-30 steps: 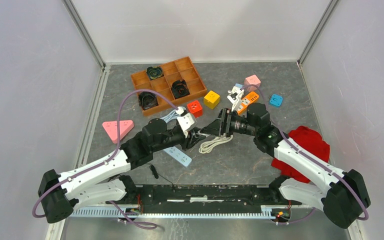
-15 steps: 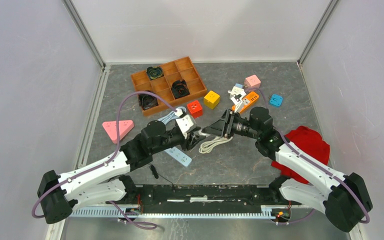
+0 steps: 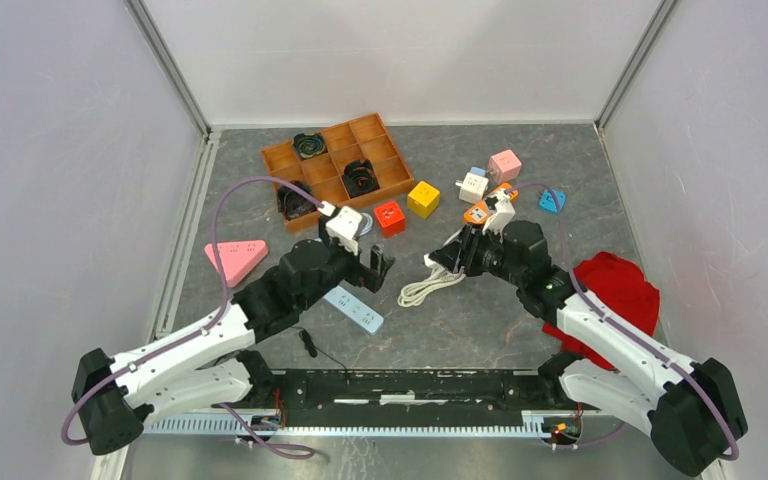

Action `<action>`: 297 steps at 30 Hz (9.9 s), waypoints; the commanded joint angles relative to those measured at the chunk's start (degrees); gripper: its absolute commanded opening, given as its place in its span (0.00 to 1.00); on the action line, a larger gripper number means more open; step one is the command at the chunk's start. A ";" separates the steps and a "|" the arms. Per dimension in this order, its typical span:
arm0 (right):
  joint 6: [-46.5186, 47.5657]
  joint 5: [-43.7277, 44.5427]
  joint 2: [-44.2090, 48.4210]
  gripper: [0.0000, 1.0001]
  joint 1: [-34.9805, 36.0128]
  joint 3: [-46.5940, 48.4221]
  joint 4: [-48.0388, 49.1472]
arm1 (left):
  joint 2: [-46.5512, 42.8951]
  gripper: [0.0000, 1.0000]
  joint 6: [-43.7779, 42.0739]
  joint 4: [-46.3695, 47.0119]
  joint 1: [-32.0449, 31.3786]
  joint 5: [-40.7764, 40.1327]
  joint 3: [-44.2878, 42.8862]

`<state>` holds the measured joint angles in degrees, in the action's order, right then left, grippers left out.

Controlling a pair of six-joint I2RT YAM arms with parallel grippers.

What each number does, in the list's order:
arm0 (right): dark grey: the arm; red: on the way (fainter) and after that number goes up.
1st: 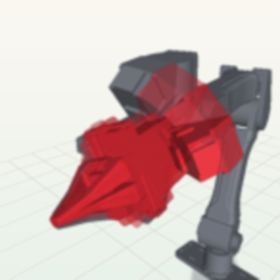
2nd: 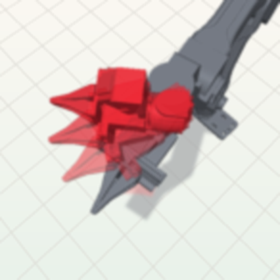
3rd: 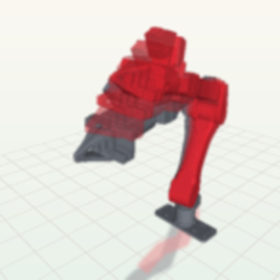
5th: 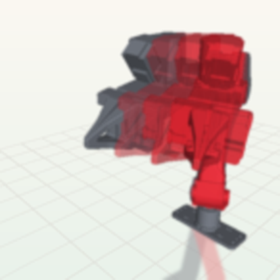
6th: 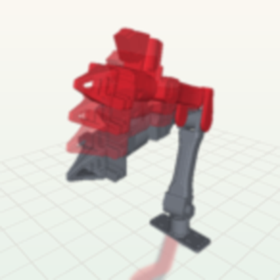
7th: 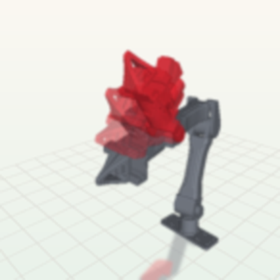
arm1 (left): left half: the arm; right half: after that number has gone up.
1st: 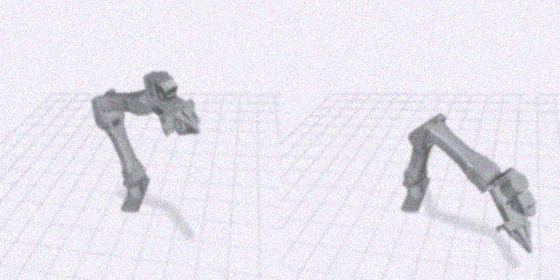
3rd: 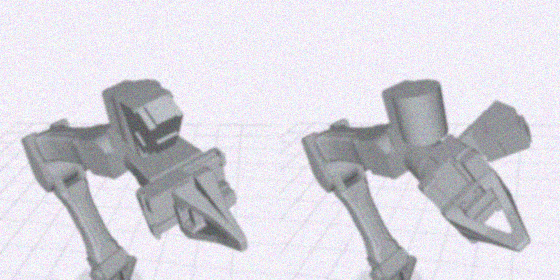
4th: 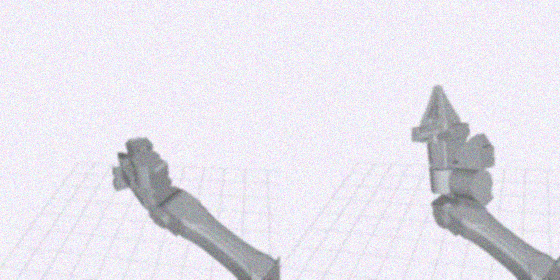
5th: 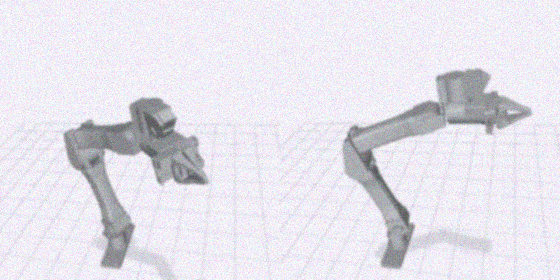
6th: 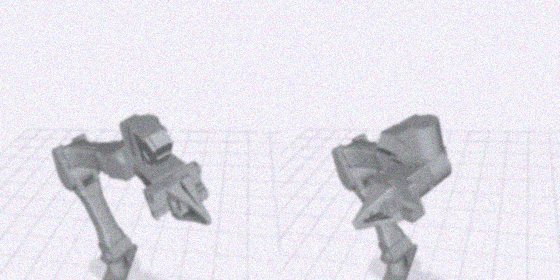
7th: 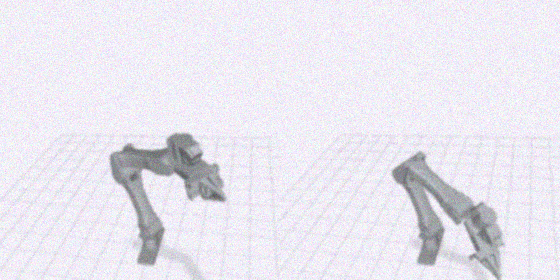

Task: Insert the plug
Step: Move the socket to the center of the board, then insert the plug into the socket, then move the plug to the center of the board.

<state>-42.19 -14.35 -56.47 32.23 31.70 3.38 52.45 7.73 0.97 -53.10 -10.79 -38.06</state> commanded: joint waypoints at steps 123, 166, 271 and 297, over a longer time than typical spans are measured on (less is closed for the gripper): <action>120.15 -32.49 -26.00 0.36 21.03 26.99 -41.78 | 15.08 0.92 29.19 -15.84 47.34 42.15 3.26; 150.24 -36.83 -51.77 0.31 16.76 45.77 -65.51 | 14.57 0.94 28.92 -14.99 47.10 44.01 4.23; 107.03 -38.51 -23.14 0.98 21.41 21.44 -17.38 | 6.13 0.96 26.91 -15.65 46.79 41.80 3.86; 38.67 28.86 -23.83 0.89 13.87 21.56 1.38 | -0.69 1.00 17.49 -22.76 29.13 20.75 -4.11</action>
<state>1.26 9.76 -77.62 46.94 51.29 3.09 51.96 29.89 -18.87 -23.88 16.53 -39.79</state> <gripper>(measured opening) 0.957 0.994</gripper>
